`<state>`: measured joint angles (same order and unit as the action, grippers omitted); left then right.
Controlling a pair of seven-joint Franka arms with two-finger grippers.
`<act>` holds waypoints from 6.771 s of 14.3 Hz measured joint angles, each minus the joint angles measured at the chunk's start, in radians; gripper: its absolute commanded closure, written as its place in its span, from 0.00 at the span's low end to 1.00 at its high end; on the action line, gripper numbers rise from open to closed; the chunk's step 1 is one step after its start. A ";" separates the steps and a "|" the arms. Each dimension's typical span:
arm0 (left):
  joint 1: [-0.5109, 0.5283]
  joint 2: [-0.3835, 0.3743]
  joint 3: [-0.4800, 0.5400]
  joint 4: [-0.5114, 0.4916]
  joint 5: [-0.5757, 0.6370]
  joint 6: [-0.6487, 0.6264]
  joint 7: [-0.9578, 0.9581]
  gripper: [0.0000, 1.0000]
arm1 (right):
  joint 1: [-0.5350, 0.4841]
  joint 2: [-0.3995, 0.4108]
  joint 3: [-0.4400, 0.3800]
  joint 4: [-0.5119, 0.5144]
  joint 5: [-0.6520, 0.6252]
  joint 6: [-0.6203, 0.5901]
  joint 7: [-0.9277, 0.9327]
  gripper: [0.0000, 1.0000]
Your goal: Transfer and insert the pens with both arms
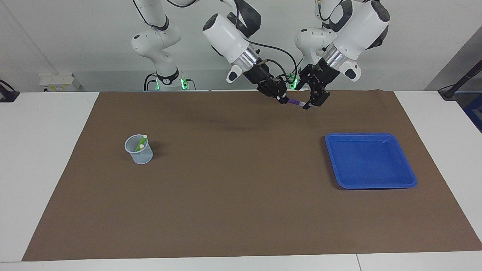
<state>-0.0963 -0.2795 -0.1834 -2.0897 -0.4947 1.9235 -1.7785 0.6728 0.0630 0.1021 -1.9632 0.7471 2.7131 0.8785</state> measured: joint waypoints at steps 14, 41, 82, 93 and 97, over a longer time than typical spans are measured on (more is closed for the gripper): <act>0.250 -0.027 0.022 -0.003 0.194 -0.231 1.309 0.00 | -0.419 -0.103 -0.017 0.013 -0.604 -0.919 -0.949 1.00; 0.173 0.082 0.127 0.190 0.436 -0.107 1.871 0.00 | -0.680 -0.122 -0.018 -0.111 -0.831 -0.628 -1.790 0.00; 0.066 0.268 0.174 0.486 0.509 -0.332 1.851 0.00 | -0.626 -0.111 -0.034 0.235 -0.741 -1.074 -0.968 0.00; 0.066 0.268 0.175 0.486 0.510 -0.332 1.850 0.00 | -0.640 -0.104 -0.054 0.235 -0.736 -1.059 -0.876 0.00; 0.066 0.268 0.175 0.486 0.510 -0.331 1.850 0.00 | -0.640 -0.104 -0.054 0.235 -0.736 -1.059 -0.874 0.00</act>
<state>-0.0300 -0.0118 -0.0080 -1.6033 0.0153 1.5926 0.0719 0.0329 -0.0412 0.0484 -1.7280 0.0116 1.6546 0.0047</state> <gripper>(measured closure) 0.000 0.000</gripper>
